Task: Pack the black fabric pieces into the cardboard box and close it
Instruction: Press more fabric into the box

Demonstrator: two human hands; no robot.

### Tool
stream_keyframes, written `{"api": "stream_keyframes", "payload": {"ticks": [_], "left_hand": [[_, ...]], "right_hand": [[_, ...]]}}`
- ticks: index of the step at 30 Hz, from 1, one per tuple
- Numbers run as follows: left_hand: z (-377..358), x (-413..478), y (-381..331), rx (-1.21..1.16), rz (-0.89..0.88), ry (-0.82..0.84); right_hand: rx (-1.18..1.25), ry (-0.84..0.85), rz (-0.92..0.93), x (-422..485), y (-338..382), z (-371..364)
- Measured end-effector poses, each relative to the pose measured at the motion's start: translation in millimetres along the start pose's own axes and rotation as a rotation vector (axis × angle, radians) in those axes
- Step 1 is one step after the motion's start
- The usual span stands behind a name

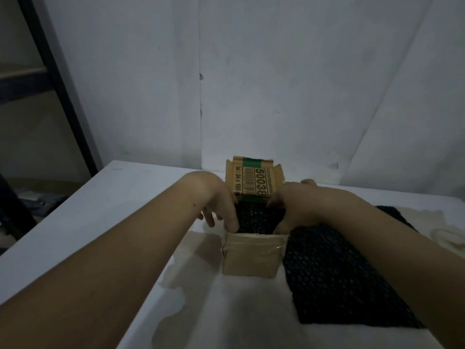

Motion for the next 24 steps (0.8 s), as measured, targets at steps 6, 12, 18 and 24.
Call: {"api": "stream_keyframes", "payload": {"ticks": [6, 12, 18, 24], "left_hand": [[-0.5, 6.2, -16.3, 0.187, 0.088, 0.011], [3.8, 13.6, -13.1, 0.227, 0.131, 0.022], [10.0, 7.6, -14.8, 0.204, 0.047, -0.033], [18.2, -5.7, -4.6, -0.017, -0.090, -0.106]], "right_hand": [[-0.043, 0.053, -0.060, 14.0, 7.4, -5.1], [-0.067, -0.034, -0.083, 12.8, 8.9, -7.7], [0.079, 0.020, 0.001, -1.5, 4.4, 1.6], [-0.048, -0.186, 0.069, -27.0, 6.7, 25.9]]}}
Point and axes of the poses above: each hand's wrist, its own x-axis towards the middle knuckle, its own z-axis out of the back of the hand, y = z × x, the point moved 9 cm from there along x, towards the middle knuckle, and after that the axes turned 13 degrees about z, right-handed, at the moved point
